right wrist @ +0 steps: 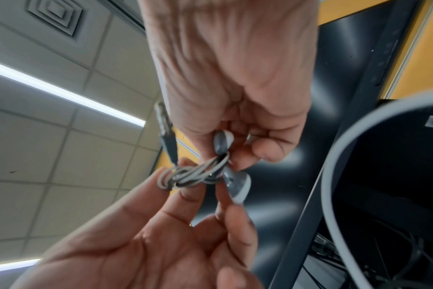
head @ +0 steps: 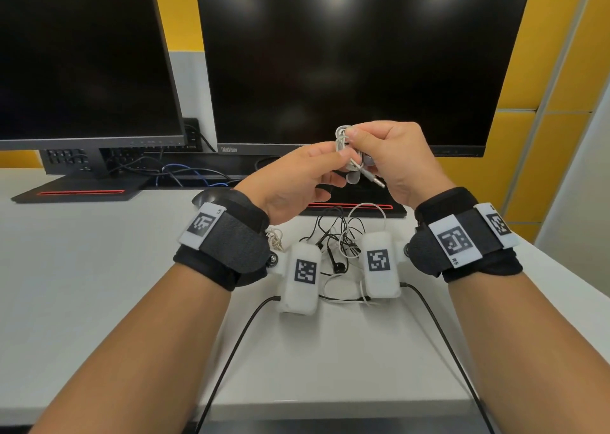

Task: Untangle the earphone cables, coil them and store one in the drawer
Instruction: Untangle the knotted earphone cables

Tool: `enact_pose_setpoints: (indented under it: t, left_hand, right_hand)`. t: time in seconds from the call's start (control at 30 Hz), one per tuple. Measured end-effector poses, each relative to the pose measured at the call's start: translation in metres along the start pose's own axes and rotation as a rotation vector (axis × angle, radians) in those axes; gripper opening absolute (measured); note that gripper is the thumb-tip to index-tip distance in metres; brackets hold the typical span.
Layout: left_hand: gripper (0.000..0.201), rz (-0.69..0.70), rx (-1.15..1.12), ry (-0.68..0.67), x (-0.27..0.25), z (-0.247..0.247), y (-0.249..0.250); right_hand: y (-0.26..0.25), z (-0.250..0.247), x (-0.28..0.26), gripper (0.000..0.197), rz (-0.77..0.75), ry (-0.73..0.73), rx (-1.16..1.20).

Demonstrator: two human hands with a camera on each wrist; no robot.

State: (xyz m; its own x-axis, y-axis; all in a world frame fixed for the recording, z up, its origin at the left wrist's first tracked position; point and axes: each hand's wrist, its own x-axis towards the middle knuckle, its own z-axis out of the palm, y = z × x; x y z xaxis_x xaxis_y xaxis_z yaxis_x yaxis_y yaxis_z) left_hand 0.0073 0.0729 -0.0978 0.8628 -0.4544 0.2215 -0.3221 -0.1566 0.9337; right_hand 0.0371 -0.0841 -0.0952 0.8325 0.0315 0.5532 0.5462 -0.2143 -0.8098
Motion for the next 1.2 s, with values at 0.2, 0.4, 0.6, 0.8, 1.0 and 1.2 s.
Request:
enact_pose_setpoints:
  t: [0.2, 0.4, 0.6, 0.8, 1.0, 1.2]
  left_hand:
    - [0.022, -0.020, -0.038, 0.005, 0.003, -0.001, -0.003]
    - [0.015, 0.042, -0.001, 0.255, 0.011, -0.001, -0.010]
    - [0.028, 0.068, -0.014, 0.328, 0.018, 0.000, -0.004]
    - [0.018, -0.090, 0.321, 0.222, 0.038, 0.006, 0.005]
    - [0.018, -0.221, 0.582, 0.111, 0.061, 0.013, -0.003]
    - [0.026, -0.314, 1.119, -0.109, 0.075, 0.030, -0.011]
  right_hand:
    - [0.001, 0.001, 0.000, 0.013, 0.073, -0.027, -0.002]
    - [-0.001, -0.013, 0.001, 0.012, 0.230, -0.095, 0.015]
    - [-0.008, -0.026, 0.005, 0.011, 0.344, -0.109, 0.011]
    - [-0.011, -0.033, 0.011, 0.008, 0.443, -0.096, -0.077]
    - [0.009, -0.042, 0.015, 0.017, 0.708, -0.208, -0.148]
    - [0.033, -0.042, 0.012, 0.019, 0.794, -0.388, -0.405]
